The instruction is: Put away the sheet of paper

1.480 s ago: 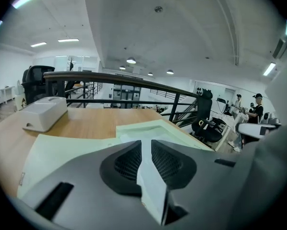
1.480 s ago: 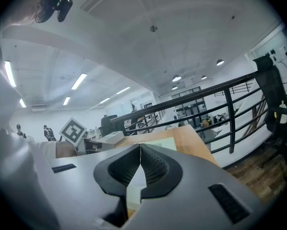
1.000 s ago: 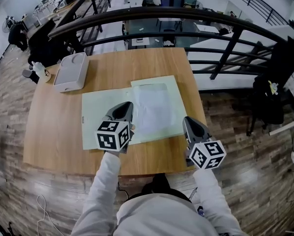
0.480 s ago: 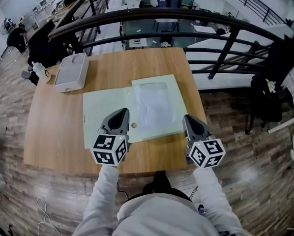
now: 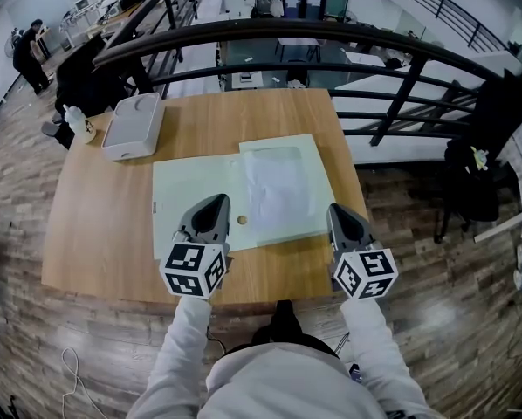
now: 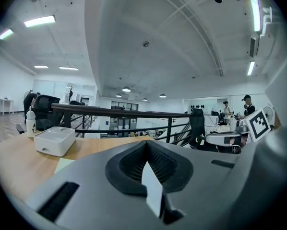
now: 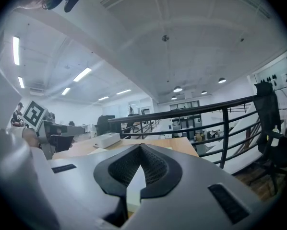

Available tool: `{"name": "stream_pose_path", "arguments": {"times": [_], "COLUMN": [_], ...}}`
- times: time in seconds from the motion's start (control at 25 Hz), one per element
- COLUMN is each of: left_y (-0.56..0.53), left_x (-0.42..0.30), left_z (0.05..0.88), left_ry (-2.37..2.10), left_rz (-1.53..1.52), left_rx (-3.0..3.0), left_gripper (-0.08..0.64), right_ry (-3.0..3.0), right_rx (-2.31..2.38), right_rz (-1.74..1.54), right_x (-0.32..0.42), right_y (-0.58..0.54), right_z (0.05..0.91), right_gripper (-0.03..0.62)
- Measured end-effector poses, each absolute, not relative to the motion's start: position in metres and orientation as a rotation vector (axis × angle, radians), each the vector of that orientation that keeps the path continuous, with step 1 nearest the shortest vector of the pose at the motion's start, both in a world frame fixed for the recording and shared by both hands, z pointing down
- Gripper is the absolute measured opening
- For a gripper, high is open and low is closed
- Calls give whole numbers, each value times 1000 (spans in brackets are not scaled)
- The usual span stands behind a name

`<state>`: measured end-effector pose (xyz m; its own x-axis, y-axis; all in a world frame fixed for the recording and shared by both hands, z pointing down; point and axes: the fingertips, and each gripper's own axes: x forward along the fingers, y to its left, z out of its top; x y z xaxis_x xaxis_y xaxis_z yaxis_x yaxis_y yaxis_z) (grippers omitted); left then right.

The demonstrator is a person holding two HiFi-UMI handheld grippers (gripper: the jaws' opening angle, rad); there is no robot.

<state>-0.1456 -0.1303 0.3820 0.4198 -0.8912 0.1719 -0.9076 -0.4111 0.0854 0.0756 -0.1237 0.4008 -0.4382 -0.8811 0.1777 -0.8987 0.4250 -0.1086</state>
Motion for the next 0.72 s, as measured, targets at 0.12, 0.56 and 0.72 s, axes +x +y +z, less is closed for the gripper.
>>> {"name": "stream_pose_path", "arguments": {"times": [0.12, 0.56, 0.72], "left_y": [-129, -125, -131], "left_x": [-148, -143, -138], "left_z": [382, 386, 391], "left_ry": [-1607, -1606, -1601], "left_rz": [134, 148, 153], "left_rx": [2504, 2492, 2485], "left_gripper": [18, 18, 18], "right_ry": [-2559, -2557, -2562], "right_rx": [1610, 1636, 1642], "right_rz": [264, 282, 278], "right_x": [74, 82, 86], "right_y": [-122, -123, -128], "right_z": [402, 401, 403], "right_gripper": [26, 26, 26]}}
